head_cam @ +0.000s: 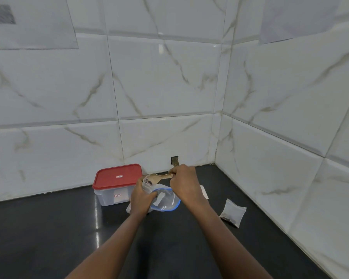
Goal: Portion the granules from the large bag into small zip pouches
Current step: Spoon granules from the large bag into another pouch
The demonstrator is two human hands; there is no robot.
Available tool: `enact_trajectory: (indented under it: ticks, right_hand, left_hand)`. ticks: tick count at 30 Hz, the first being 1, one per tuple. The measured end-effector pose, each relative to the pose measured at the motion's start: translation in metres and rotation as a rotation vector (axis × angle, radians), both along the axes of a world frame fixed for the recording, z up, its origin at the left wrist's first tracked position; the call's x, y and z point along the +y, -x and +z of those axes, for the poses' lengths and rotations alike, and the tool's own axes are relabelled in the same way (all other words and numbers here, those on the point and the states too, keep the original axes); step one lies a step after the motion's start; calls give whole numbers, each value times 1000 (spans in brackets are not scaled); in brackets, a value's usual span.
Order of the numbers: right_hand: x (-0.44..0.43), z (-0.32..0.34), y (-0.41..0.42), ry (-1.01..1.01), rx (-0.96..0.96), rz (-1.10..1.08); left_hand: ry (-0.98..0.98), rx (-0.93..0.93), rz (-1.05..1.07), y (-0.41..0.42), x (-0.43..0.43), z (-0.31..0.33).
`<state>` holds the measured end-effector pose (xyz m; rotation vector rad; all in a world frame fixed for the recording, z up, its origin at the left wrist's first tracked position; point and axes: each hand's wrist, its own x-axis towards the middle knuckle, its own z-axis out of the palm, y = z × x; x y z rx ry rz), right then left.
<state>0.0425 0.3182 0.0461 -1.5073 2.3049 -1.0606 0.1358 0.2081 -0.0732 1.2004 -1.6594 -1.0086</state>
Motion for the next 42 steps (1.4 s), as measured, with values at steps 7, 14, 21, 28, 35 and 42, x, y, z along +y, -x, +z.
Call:
enact_trajectory:
  ticks: [7,14,21,28,35,42]
  right_hand:
    - [6,-3,6,15,24,-73]
    - [11,-46,36,-246,-197,-206]
    - [-4,-139,8,-137,-383,-210]
    - [12,-156,20,-344,5,-143]
    - [20,-105,28,202,-643,-68]
    - [15,-100,53,289,-686,-219]
  left_hand:
    - [0,19,-7,0,3,0]
    - [2,34,-74,-2,8,0]
    - [32,-70,-317,-3,18,-15]
    - [-176,60,-390,9,29,-10]
    - [-465,362,-337,43,34,11]
    - [-222,289,-328,52,38,18]
